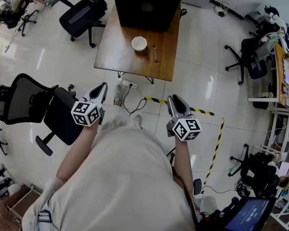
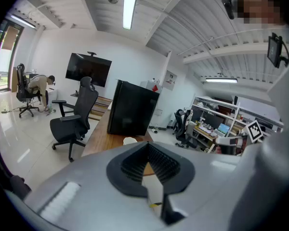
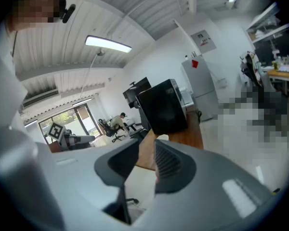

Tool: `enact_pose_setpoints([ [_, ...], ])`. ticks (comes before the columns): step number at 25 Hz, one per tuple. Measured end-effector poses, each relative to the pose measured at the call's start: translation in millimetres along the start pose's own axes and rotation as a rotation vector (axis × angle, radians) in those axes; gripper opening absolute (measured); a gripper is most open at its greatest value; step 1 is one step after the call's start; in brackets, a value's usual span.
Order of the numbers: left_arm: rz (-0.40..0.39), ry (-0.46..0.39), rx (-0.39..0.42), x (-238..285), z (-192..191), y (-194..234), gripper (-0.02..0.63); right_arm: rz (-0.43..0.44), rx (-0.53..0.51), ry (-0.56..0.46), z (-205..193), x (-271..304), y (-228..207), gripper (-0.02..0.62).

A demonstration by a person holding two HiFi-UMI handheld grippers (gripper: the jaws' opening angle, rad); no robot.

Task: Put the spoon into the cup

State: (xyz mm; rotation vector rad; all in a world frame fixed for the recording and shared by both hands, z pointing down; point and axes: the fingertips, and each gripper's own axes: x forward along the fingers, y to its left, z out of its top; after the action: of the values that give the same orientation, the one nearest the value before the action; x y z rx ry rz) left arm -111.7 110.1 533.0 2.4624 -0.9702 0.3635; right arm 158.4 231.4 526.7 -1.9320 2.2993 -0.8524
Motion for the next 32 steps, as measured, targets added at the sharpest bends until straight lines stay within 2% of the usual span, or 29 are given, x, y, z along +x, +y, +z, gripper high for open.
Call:
enact_pose_setpoints([
  [5, -0.039, 0.013, 0.01, 32.0, 23.6, 23.7, 0.0, -0.025, 0.008, 0.005, 10.1, 37.1, -3.6, 0.093],
  [15, -0.165, 0.076, 0.048, 103.2, 68.8, 73.7, 0.0, -0.137, 0.014, 0.046, 31.0, 110.9, -9.2, 0.092],
  [21, -0.261, 0.066, 0.069, 132.8, 97.8, 97.3, 0.0, -0.213, -0.002, 0.083, 40.1, 144.4, -9.4, 0.092],
  [27, -0.365, 0.067, 0.049, 160.6, 101.2, 117.4, 0.0, -0.297, -0.063, 0.139, 39.7, 175.4, -15.4, 0.094],
  [32, -0.449, 0.112, 0.047, 179.3, 91.9, 121.9, 0.0, -0.354, -0.141, 0.186, 40.7, 189.2, -10.0, 0.094],
])
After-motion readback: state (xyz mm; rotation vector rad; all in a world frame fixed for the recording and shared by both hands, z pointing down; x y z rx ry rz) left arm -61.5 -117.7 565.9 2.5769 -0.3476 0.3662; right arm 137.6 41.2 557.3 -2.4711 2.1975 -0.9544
